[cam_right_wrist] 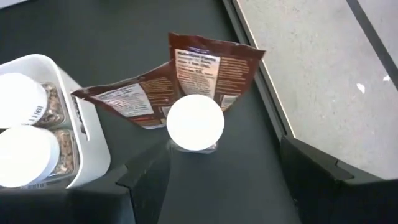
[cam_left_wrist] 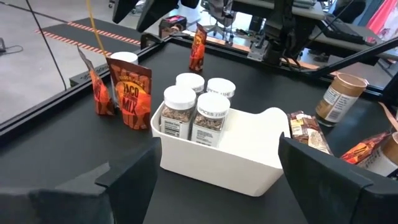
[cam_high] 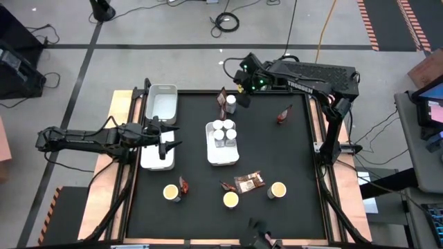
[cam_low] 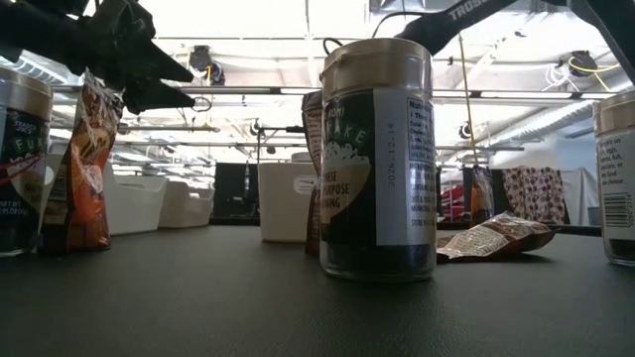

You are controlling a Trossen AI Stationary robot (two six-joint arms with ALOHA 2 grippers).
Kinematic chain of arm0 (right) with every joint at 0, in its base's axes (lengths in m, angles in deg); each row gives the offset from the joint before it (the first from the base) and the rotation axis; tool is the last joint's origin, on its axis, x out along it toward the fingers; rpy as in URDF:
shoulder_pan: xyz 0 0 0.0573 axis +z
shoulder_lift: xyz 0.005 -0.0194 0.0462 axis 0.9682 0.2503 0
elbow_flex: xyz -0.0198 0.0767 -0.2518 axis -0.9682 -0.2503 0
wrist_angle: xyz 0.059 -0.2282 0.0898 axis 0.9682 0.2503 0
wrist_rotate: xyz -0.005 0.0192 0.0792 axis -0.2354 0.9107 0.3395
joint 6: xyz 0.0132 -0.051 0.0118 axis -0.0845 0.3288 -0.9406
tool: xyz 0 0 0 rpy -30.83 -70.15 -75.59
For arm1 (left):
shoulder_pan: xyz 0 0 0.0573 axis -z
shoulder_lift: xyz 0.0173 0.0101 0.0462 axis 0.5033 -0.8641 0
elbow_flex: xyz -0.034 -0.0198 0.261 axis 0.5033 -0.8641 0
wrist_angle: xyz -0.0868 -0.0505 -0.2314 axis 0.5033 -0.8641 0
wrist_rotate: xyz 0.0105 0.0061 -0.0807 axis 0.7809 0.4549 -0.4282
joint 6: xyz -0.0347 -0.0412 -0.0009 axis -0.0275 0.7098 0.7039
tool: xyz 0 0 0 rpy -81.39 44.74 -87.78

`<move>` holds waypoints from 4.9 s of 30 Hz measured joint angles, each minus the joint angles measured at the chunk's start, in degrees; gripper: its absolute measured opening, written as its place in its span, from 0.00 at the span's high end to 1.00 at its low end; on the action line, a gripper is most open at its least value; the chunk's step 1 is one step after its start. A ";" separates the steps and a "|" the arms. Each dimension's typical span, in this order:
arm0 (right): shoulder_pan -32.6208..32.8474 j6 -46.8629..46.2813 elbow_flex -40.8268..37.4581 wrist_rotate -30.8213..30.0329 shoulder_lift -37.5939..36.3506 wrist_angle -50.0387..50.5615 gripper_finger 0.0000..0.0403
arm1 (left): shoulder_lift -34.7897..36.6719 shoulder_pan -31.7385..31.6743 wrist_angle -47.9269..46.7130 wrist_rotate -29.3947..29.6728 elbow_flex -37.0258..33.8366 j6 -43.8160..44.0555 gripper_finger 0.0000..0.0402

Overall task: Sort spices by type
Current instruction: Put the white seasoning bottle into the right white bin

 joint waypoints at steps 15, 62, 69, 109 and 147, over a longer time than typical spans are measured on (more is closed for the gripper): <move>0.41 1.54 0.00 5.80 0.00 -3.07 0.36 | 0.00 0.00 -0.88 -0.18 0.00 -0.04 0.19; 1.29 -0.52 -14.97 2.71 1.42 -24.63 0.36 | 0.00 0.00 -0.91 -0.25 0.00 -1.66 0.19; 1.67 -0.96 -17.88 2.79 1.44 -28.73 0.36 | 0.00 0.00 -0.91 -0.23 0.00 -1.68 0.19; 2.13 -2.11 -18.36 2.40 2.56 -32.63 0.64 | -0.02 0.00 -1.10 -0.23 0.00 -1.60 0.19; 29.32 -6.22 -18.29 2.91 -18.90 -19.83 0.63 | 0.00 0.00 -0.66 -0.23 0.00 -1.70 0.19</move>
